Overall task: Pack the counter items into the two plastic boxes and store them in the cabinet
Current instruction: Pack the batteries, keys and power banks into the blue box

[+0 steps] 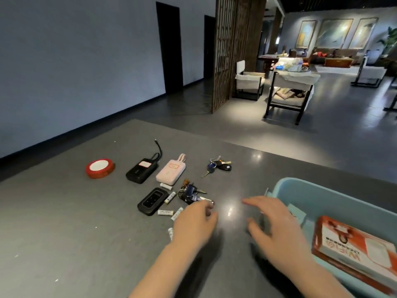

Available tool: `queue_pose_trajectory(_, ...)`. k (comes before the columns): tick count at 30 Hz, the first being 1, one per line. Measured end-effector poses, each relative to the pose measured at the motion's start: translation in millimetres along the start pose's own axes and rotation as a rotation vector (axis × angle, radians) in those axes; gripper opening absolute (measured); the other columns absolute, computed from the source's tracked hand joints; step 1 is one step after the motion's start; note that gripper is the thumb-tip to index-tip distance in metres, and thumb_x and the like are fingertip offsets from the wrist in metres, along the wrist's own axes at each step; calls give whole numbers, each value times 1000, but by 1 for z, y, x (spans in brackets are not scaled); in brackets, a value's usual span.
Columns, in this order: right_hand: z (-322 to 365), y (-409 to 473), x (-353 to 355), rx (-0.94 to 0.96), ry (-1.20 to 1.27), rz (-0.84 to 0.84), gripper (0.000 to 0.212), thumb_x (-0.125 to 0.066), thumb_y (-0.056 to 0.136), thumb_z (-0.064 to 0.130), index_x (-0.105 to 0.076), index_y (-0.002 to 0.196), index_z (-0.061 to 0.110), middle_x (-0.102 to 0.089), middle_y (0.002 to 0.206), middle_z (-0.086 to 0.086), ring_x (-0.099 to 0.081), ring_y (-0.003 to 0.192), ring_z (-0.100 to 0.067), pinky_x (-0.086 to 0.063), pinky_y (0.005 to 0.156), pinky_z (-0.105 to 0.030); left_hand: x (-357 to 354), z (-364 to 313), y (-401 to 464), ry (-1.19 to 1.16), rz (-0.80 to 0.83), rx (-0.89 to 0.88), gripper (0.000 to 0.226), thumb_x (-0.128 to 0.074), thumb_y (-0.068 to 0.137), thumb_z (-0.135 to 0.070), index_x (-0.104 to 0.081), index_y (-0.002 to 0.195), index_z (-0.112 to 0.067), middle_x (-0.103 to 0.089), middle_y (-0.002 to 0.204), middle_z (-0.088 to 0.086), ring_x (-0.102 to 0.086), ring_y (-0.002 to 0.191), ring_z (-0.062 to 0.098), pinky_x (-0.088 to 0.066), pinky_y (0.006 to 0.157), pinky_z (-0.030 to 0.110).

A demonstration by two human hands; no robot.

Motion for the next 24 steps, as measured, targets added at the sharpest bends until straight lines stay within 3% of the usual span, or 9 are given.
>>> queue_pose_trajectory(4,17,15,-57,-21,38,172,41,-66,79,14,-63,116,32,-58,117,16,-48,115,-3,-34,101,-18,26,51,14,46,-60,61,25,-56,86,-31,-63,110,-30,-66,104,-11,-61,96,11,-49,83,29)
queue_pose_trajectory(9,14,55,-93,-63,-60,250,42,-61,82,22,-59,122,35,-56,124,18,-45,120,-5,-29,94,-12,47,92,52,87,-119,91,23,-56,87,-26,-64,108,-32,-65,109,-9,-61,100,14,-48,83,30)
queue_pose_trajectory(16,-15,130,-118,-196,-249,347,41,-54,85,24,-55,126,33,-53,133,11,-41,127,-12,-36,100,-26,27,116,109,267,-35,28,25,-53,89,-27,-66,110,-31,-66,114,-5,-56,111,20,-45,90,34)
queue_pose_trajectory(24,-58,214,-149,-408,-383,339,39,-49,85,18,-58,122,25,-60,124,-5,-57,112,-28,-49,88,-36,11,125,139,213,-56,-57,15,-56,87,-39,-65,98,-34,-65,101,-13,-55,100,11,-40,85,29)
Point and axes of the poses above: each hand's wrist, its own y-axis towards the middle knuckle, its own x-axis out of the back of the hand, z = x × y, the point moved 3 cm from there along y, towards the middle knuckle
